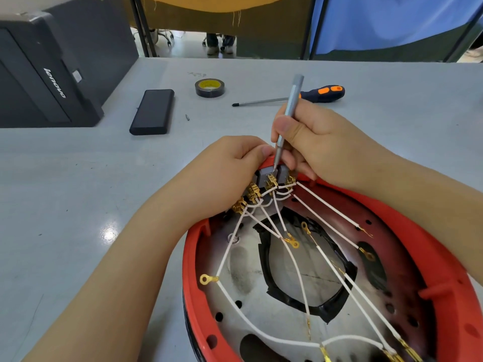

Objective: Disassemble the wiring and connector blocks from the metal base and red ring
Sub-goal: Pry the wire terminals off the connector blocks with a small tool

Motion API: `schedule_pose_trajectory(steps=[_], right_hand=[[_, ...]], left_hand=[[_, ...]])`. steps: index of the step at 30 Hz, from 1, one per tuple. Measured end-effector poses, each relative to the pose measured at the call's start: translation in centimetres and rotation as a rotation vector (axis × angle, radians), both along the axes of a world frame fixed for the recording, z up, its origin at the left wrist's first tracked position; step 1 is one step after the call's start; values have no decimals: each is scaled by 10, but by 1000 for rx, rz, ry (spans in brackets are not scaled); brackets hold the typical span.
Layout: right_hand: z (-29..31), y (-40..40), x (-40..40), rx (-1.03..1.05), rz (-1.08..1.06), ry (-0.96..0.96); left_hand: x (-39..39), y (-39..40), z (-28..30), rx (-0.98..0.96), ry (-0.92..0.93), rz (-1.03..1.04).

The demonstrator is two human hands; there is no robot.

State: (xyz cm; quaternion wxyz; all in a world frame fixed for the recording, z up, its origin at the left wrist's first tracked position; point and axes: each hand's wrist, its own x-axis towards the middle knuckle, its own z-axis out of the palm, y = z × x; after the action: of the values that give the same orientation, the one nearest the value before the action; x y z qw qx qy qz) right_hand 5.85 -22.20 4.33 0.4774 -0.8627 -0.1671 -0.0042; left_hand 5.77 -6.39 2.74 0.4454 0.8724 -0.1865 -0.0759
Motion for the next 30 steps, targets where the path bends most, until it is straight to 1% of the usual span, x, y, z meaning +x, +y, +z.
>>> schedule_pose_trajectory(steps=[3,7,12,16,22,23,27,30], right_hand=[[6,7,7,-65,-15,46],[10,9,8,-84,-7,93],[11,10,8,-161,-22,70],[13,12,9,-170,-17,92],[10,13,10,-213,-45,50],[9,12,8,-191,-59,42],[9,7,-5,41,-55,73],[20,2,-12,132,-60,85]], left_hand=[[0,0,-1,11,-4,1],[0,0,-1,8,-5,4],[-1,0,0,5,-1,-8],[0,0,0,7,-2,-10],[1,0,-1,8,7,-19],[1,0,-1,3,3,-14],[2,0,-1,-7,-11,1],[2,0,-1,0,-11,1]])
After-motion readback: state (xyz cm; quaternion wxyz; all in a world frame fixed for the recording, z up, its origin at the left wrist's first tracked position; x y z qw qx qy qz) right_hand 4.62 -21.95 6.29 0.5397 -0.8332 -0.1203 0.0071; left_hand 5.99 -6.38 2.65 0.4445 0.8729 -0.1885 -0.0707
